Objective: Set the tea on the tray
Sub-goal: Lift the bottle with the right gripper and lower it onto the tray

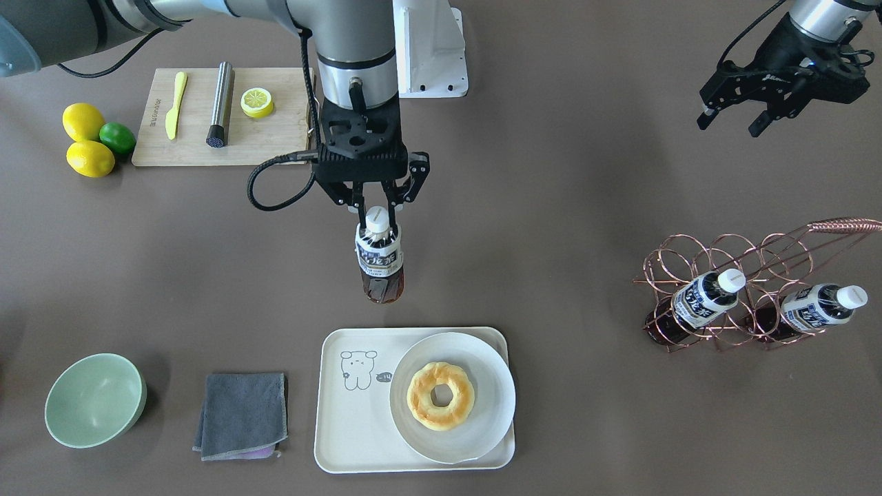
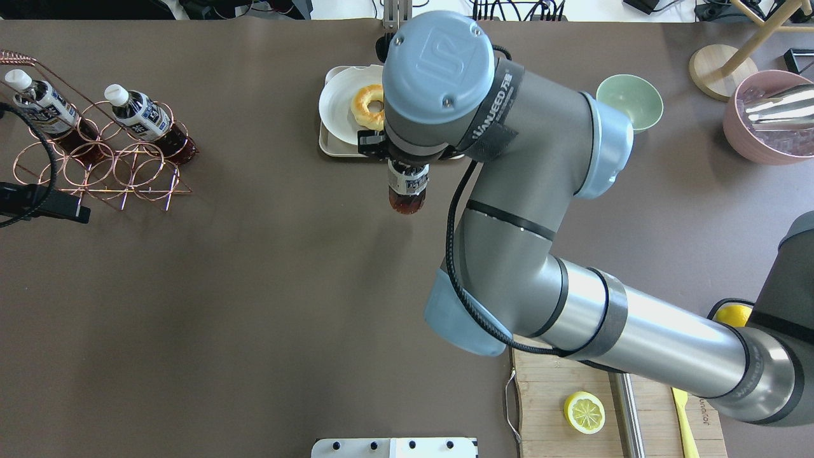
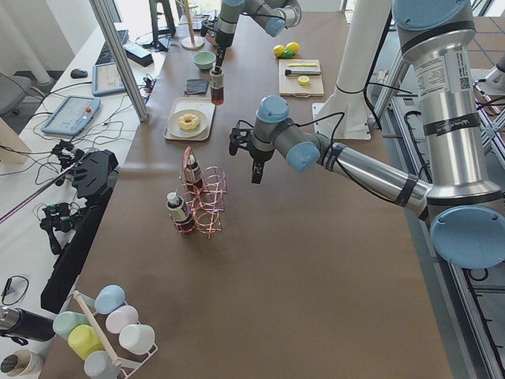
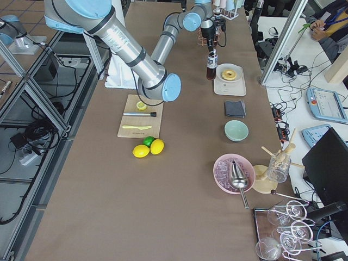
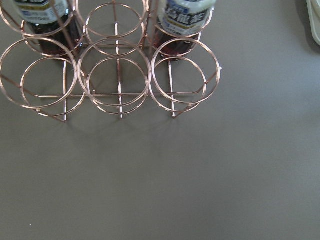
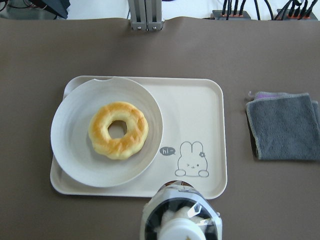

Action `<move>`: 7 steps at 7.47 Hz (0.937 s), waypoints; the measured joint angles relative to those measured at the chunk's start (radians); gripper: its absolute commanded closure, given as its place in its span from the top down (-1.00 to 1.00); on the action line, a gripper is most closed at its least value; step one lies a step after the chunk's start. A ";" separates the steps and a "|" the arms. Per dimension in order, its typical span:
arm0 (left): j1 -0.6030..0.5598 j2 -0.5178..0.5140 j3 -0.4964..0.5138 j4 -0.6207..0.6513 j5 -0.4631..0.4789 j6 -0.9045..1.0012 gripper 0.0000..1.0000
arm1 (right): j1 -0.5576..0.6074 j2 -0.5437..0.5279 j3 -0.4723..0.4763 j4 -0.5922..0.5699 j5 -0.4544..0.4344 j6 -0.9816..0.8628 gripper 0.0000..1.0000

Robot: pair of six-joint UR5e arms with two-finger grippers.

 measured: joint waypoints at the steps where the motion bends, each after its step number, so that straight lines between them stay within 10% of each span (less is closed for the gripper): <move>1: -0.020 0.071 0.025 -0.114 -0.012 0.001 0.90 | 0.044 0.024 -0.095 0.063 0.030 -0.031 -1.00; 7: -0.120 0.156 0.063 -0.260 -0.103 0.003 0.90 | 0.126 0.050 -0.375 0.294 0.114 -0.107 -1.00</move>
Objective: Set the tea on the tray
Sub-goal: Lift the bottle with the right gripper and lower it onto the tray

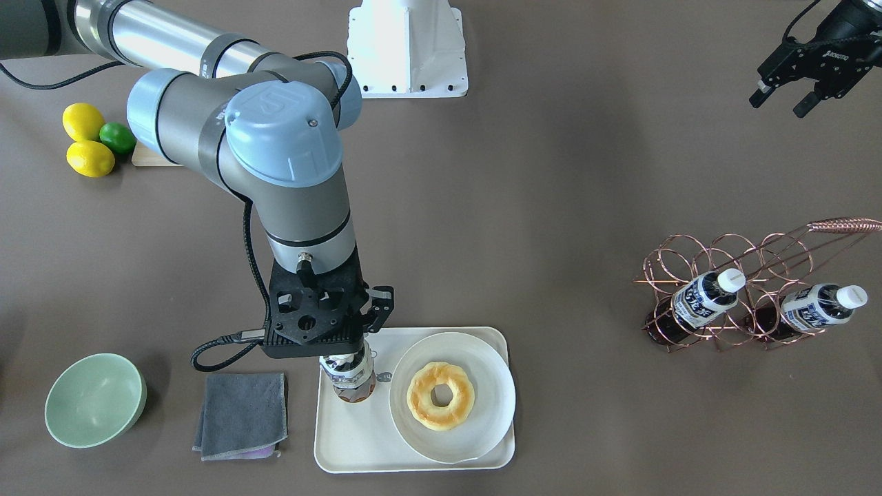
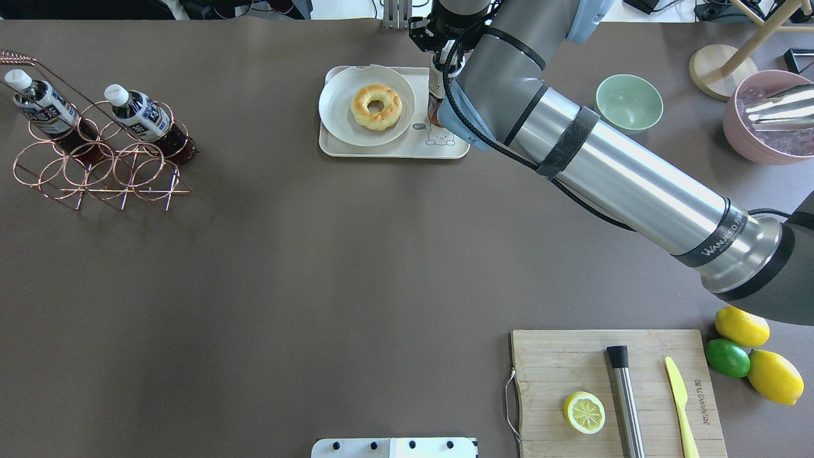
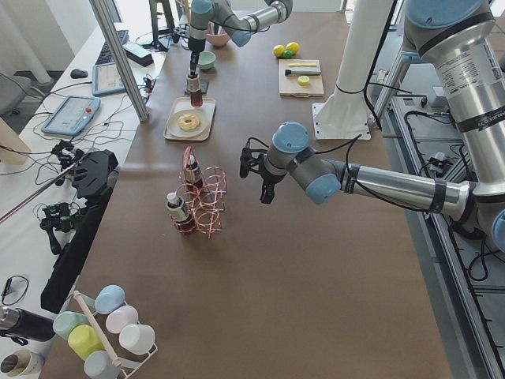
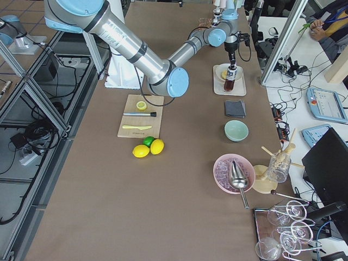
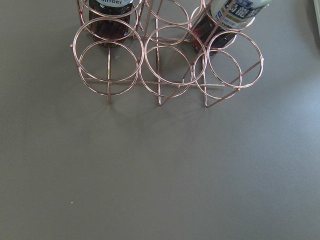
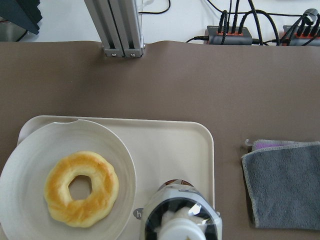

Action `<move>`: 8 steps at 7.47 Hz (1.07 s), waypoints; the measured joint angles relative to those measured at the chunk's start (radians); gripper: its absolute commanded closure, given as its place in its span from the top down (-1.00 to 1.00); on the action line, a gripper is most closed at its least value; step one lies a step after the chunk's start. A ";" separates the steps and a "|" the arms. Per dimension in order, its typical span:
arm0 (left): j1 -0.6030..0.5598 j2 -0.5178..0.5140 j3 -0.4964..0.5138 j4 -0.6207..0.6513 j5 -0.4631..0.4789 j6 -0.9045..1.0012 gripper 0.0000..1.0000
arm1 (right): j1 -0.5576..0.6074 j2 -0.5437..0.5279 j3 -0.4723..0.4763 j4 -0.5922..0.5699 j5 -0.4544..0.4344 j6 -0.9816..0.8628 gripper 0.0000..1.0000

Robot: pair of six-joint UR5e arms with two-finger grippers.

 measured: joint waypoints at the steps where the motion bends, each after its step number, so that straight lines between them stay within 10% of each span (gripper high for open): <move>1: -0.003 0.000 0.000 -0.001 -0.001 0.000 0.90 | 0.001 0.002 -0.010 0.007 0.000 -0.001 -1.00; 4: -0.005 -0.002 0.002 -0.001 -0.001 0.000 0.90 | 0.002 0.003 -0.029 0.020 0.008 -0.001 0.99; 8: -0.016 -0.012 0.023 0.001 -0.041 -0.001 0.89 | 0.035 0.000 -0.024 0.016 0.073 -0.039 1.00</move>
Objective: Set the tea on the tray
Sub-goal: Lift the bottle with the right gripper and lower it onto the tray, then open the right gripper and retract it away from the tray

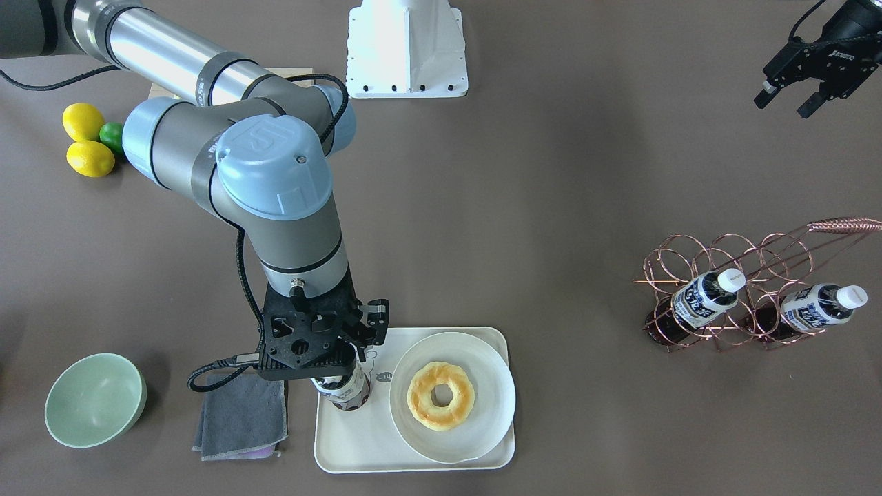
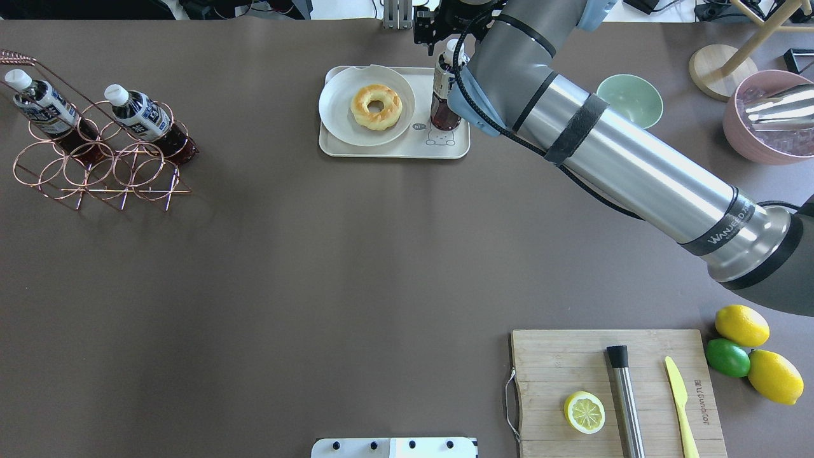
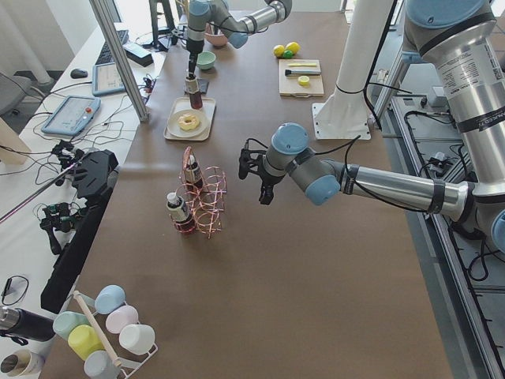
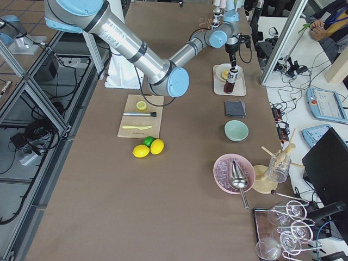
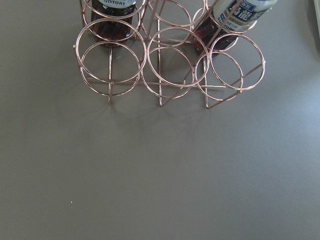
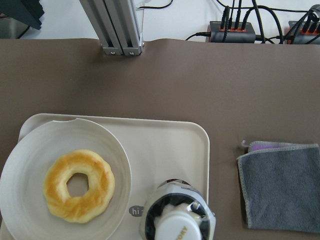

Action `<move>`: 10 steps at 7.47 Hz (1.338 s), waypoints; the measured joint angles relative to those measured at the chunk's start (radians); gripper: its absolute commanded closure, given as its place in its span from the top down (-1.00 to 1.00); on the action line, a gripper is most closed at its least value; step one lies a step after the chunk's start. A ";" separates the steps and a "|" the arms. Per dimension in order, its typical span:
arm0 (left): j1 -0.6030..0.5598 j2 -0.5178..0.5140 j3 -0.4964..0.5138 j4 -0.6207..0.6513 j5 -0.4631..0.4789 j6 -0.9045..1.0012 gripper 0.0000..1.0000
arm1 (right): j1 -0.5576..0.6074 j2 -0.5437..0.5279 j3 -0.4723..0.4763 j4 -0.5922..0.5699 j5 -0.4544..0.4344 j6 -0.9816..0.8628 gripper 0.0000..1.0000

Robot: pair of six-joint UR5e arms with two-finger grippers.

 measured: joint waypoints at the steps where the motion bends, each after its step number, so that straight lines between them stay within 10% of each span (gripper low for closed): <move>1: -0.017 -0.011 0.023 0.001 -0.026 0.009 0.89 | 0.037 -0.014 0.018 -0.014 0.058 -0.033 1.00; 5: -0.153 -0.034 0.187 0.067 -0.042 0.411 0.91 | 0.246 -0.290 0.322 -0.172 0.247 -0.344 1.00; 10: -0.487 -0.218 0.210 0.713 -0.045 0.948 0.93 | 0.497 -0.769 0.520 -0.196 0.332 -0.873 1.00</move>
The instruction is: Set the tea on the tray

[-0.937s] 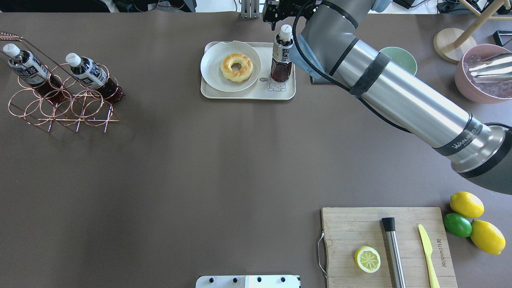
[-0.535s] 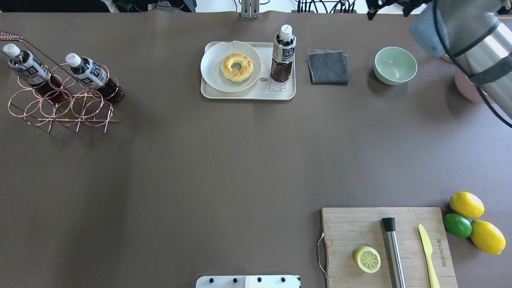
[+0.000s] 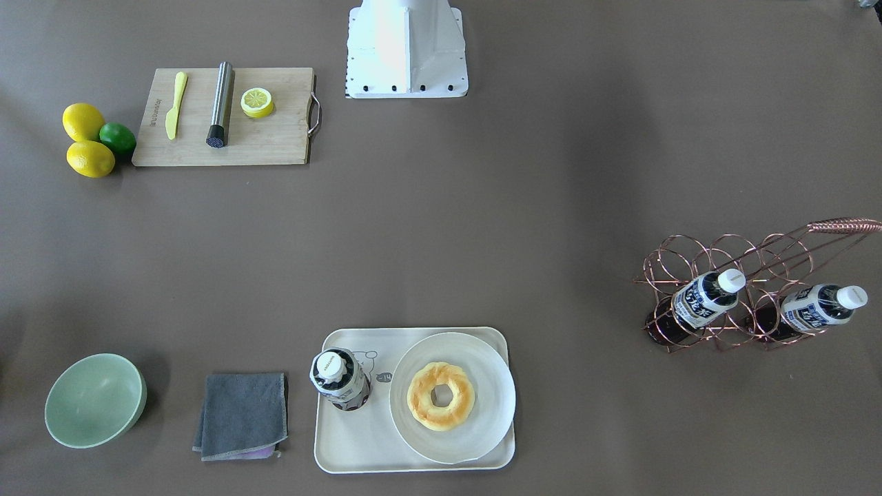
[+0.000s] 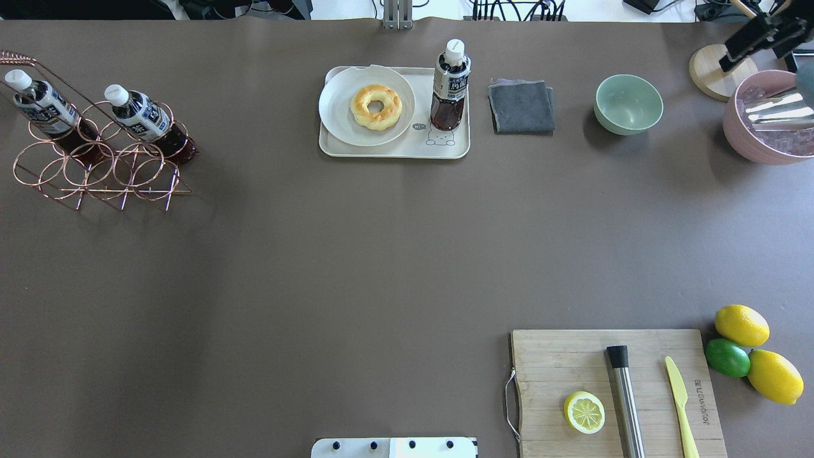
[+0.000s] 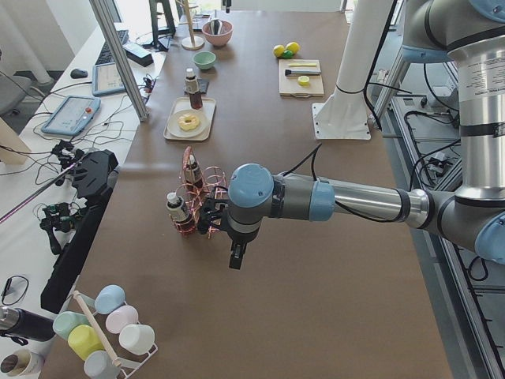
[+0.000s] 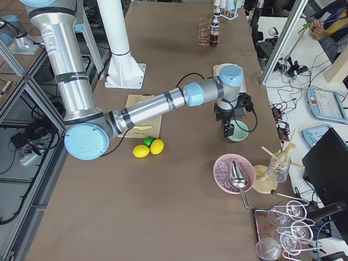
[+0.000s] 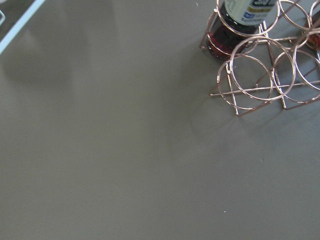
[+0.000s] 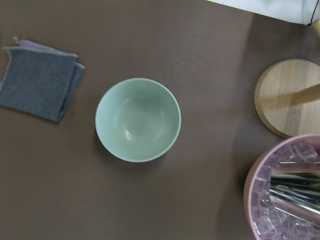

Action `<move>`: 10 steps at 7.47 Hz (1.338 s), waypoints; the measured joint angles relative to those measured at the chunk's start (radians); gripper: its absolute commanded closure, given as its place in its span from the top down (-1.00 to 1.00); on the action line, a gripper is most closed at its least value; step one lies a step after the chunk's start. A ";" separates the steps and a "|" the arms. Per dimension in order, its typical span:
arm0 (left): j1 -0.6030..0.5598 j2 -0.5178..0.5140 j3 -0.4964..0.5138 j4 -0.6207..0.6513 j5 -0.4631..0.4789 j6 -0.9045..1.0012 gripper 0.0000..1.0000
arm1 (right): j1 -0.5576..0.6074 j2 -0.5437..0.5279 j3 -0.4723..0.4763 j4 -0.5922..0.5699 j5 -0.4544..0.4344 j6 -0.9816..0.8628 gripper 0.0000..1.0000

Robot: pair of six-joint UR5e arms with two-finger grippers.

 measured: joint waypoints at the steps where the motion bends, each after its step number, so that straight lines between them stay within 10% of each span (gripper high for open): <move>1: -0.027 -0.007 0.000 0.039 0.002 0.028 0.93 | 0.045 -0.090 0.026 0.000 0.025 -0.099 1.00; 10: -0.070 0.017 -0.002 0.043 0.019 0.042 0.94 | 0.209 -0.285 0.036 0.000 0.083 -0.337 1.00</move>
